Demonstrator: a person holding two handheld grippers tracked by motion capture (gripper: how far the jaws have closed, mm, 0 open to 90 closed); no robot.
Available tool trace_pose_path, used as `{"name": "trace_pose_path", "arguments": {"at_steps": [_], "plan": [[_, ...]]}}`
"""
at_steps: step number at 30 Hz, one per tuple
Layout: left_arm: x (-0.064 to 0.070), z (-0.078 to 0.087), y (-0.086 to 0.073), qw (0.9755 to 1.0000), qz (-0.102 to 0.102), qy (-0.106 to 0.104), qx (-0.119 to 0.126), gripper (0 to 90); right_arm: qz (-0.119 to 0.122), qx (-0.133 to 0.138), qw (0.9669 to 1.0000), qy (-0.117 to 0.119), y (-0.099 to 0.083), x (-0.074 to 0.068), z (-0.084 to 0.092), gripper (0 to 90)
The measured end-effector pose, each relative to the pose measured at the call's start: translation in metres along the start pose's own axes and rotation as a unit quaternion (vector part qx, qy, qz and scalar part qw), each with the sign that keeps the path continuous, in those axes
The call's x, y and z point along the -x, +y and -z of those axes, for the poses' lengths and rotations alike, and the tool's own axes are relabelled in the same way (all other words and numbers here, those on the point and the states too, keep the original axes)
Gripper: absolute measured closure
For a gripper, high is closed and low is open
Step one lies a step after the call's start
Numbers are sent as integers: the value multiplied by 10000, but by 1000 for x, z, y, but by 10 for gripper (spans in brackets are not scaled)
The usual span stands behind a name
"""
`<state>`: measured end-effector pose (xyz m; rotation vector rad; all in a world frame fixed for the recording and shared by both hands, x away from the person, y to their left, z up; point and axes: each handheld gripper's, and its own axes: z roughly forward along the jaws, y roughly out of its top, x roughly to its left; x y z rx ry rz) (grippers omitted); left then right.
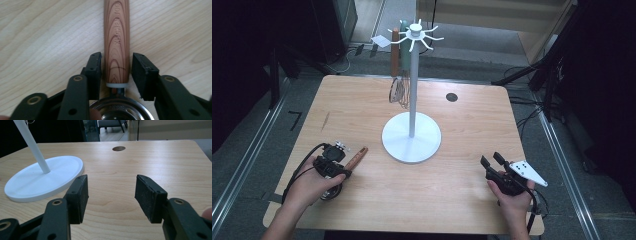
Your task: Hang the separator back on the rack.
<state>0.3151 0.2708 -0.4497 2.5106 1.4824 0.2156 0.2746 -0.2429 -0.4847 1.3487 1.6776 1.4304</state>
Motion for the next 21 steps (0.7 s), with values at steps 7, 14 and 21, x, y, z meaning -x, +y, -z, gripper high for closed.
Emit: {"name": "trace_pose_path", "arguments": {"at_steps": [7, 14, 21], "plan": [[-1, -1, 9, 9992, -210, 100, -327, 619, -4, -3, 10000, 0, 0, 0, 0, 455], [-2, -2, 17, 9967, -318, 84, -743, 607, 2, -25, 10000, 4, 0, 0, 0, 454], [-2, -3, 23, 9963, -347, 87, -786, 600, 8, -35, 10000, 6, 0, -1, -1, 455]]}}
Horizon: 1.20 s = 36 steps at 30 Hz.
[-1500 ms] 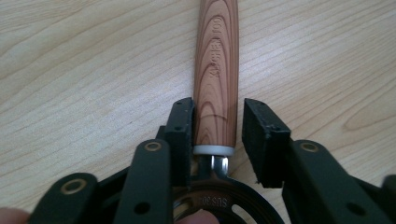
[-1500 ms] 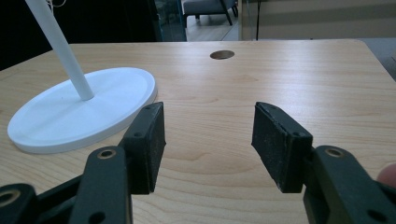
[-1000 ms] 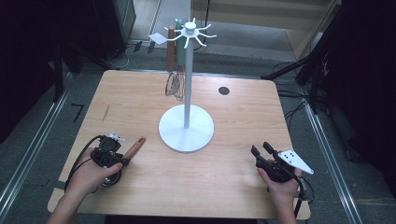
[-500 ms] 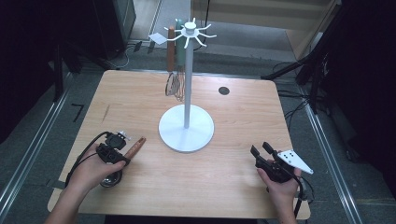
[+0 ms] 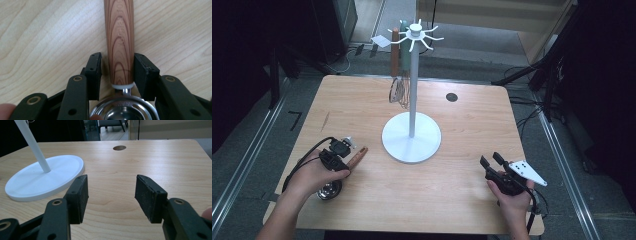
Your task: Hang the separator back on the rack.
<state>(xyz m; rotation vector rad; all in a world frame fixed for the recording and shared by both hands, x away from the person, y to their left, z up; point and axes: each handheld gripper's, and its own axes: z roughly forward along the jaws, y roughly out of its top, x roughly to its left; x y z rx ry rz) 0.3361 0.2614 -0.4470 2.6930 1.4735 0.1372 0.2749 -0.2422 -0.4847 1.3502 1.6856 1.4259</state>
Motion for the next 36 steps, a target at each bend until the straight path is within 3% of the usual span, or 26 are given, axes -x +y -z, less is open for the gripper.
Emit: {"name": "trace_pose_path", "arguments": {"at_steps": [6, 16, 22, 36], "plan": [[2, 1, 0, 10000, -84, -17, 15, 680, 7, -7, 10000, 1, 0, 0, 0, 454], [2, 1, 2, 9999, -139, -5, -53, 689, -1, -6, 10000, 8, 0, -1, -1, 455], [3, 1, 5, 9998, 114, -4, -183, 698, 10, -9, 10000, 6, 0, -1, -1, 455], [4, 0, 4, 9998, -116, 10, -182, 699, 20, -30, 10000, 7, -1, -2, -2, 455]]}}
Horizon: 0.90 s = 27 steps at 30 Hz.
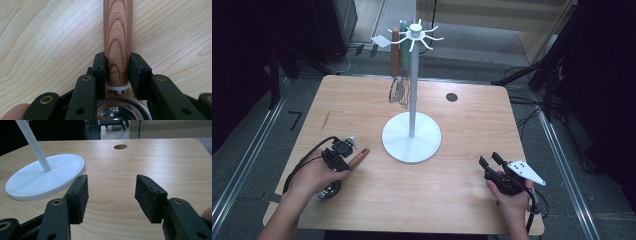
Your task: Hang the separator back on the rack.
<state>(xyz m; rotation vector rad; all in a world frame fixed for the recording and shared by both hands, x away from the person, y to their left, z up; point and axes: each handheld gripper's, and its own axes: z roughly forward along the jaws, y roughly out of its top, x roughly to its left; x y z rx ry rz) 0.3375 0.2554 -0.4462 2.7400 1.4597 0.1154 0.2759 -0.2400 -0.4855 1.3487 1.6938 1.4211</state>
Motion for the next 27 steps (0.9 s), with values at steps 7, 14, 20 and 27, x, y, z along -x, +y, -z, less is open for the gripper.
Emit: {"name": "trace_pose_path", "arguments": {"at_steps": [7, 14, 20, 27], "plan": [[0, 0, -1, 9999, -109, -41, 13, 703, -12, -2, 10000, -8, 0, 0, 0, 455], [1, 0, -2, 9999, -129, -39, 16, 704, -21, 3, 10000, -16, 0, 0, 0, 455], [-1, 0, -5, 9998, -121, -86, 145, 705, -28, 12, 10000, -19, 0, 1, 0, 455], [-3, 1, -8, 9999, -90, -65, 121, 705, -46, 25, 10000, -27, 1, 2, 0, 455]]}}
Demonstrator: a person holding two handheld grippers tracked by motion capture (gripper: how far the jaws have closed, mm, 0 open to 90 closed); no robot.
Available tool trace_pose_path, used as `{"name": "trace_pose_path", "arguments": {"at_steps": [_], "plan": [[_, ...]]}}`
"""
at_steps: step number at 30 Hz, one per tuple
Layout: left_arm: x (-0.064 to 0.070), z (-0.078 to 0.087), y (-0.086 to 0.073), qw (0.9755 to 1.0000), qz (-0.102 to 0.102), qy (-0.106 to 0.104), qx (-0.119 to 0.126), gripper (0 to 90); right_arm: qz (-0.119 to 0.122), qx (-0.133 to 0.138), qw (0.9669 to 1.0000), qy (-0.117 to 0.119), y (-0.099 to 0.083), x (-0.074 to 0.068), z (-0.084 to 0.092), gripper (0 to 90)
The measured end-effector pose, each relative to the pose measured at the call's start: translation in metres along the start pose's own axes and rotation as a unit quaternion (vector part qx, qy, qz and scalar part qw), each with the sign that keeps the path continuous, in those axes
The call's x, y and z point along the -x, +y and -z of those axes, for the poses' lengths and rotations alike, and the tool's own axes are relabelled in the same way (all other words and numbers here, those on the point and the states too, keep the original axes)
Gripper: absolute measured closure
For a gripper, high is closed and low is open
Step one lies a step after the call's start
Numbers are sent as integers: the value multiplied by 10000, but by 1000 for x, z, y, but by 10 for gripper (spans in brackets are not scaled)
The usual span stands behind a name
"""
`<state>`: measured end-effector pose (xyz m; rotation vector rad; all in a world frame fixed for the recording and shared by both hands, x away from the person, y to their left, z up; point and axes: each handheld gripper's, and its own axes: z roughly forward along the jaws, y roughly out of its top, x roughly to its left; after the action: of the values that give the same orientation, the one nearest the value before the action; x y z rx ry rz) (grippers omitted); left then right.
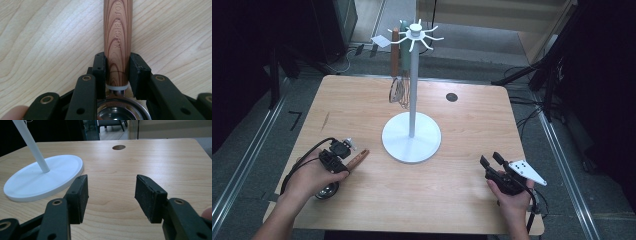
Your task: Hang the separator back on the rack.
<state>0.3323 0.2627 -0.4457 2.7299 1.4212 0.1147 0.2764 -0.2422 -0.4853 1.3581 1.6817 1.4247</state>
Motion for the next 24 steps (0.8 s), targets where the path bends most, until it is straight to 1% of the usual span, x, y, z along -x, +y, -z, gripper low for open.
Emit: {"name": "trace_pose_path", "arguments": {"at_steps": [3, 4, 5, 6, 7, 9, 11, 12, 14, 16, 18, 19, 20, 21, 22, 24], "plan": [[-2, 1, -2, 10000, -2, 30, 74, 705, 11, -7, 10000, -8, 0, 0, 0, 455], [-3, 3, -3, 9999, 18, 8, 119, 705, 11, -5, 10000, -9, 0, 0, 0, 455], [-3, 4, -4, 9999, 22, 44, 159, 705, 12, -6, 10000, -4, 0, 0, 0, 455], [-4, 5, -5, 9998, 44, 34, 214, 705, 17, -4, 10000, 0, 0, 0, 0, 455], [-5, 7, -6, 9997, 67, -19, 255, 705, 16, -4, 10000, -1, 0, 0, 0, 456], [-6, 10, -7, 9993, 79, -37, 371, 705, 14, -2, 10000, -1, 0, 0, 0, 456], [-7, 13, -8, 9986, 106, -141, 501, 704, 22, 0, 10000, 6, 0, 0, 0, 456], [-7, 14, -9, 9979, 133, -114, 631, 704, 21, 1, 10000, 9, 0, -1, 0, 456], [-9, 16, -11, 9964, 141, -196, 812, 704, 26, 4, 10000, 7, 0, 0, 0, 456], [-9, 17, -12, 9950, 168, -178, 972, 704, 20, 8, 10000, 8, 0, 0, 0, 456], [-10, 17, -14, 9933, 171, -250, 1120, 704, 24, 3, 10000, 8, 0, 0, 0, 456], [-9, 17, -15, 9924, 179, -245, 1194, 705, 25, 3, 10000, 7, 0, 0, 0, 456], [-10, 16, -16, 9918, 177, -300, 1226, 704, 22, 6, 10000, 3, 0, 0, 0, 456], [-11, 16, -17, 9909, 161, -360, 1290, 704, 17, 4, 10000, 2, 0, 0, 0, 456], [-11, 16, -19, 9891, 202, -382, 1410, 704, 14, 3, 10000, 1, 0, 0, 0, 456], [-12, 16, -21, 9871, 216, -432, 1526, 704, 23, 6, 10000, 2, 0, 0, 0, 456]]}}
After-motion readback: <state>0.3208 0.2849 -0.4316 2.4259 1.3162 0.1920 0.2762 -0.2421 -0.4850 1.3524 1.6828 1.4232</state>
